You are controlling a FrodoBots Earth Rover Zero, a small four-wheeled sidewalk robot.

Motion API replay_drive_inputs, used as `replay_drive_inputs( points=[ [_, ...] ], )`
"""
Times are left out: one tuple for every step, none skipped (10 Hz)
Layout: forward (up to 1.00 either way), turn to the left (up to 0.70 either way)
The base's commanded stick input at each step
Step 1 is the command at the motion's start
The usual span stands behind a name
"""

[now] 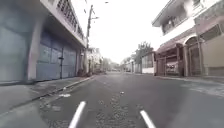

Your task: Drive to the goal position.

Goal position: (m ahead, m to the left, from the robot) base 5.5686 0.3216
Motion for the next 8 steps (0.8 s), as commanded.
replay_drive_inputs(
  points=[
    [0.70, 0.00],
    [0.70, 0.00],
    [0.70, 0.00],
    [0.70, 0.00],
    [0.70, 0.00],
    [0.70, 0.00],
    [0.70, 0.00],
    [0.70, 0.00]
  ],
)
